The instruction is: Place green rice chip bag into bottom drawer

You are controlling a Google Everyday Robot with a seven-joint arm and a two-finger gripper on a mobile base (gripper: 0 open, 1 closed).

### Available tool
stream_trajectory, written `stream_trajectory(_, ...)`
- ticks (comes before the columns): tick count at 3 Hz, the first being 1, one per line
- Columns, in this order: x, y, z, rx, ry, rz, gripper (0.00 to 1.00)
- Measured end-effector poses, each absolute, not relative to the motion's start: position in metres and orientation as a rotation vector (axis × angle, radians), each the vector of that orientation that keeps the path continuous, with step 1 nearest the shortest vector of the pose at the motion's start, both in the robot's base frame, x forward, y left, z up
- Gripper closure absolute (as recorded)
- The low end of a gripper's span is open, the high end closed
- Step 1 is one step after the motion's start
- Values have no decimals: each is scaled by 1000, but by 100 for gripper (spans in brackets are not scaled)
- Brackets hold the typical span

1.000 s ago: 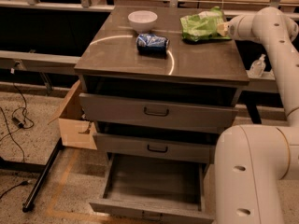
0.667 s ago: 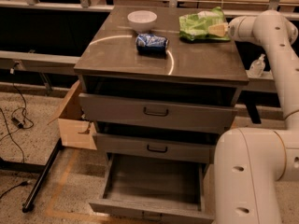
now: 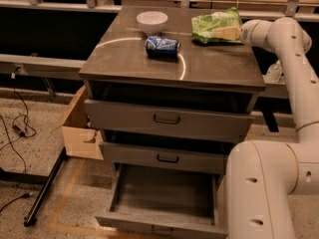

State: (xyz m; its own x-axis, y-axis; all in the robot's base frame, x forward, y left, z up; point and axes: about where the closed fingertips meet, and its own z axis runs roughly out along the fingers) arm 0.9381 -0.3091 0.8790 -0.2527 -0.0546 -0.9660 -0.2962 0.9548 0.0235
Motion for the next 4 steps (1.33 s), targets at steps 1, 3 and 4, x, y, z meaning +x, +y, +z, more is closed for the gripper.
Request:
stream_trajectory(1,941,-302,866,-246,1828,277,0)
stream_trajectory(3,945,-293,852,-252,1828,308,15)
stream_trajectory(4,943,-293,851,-267,1826,308,37)
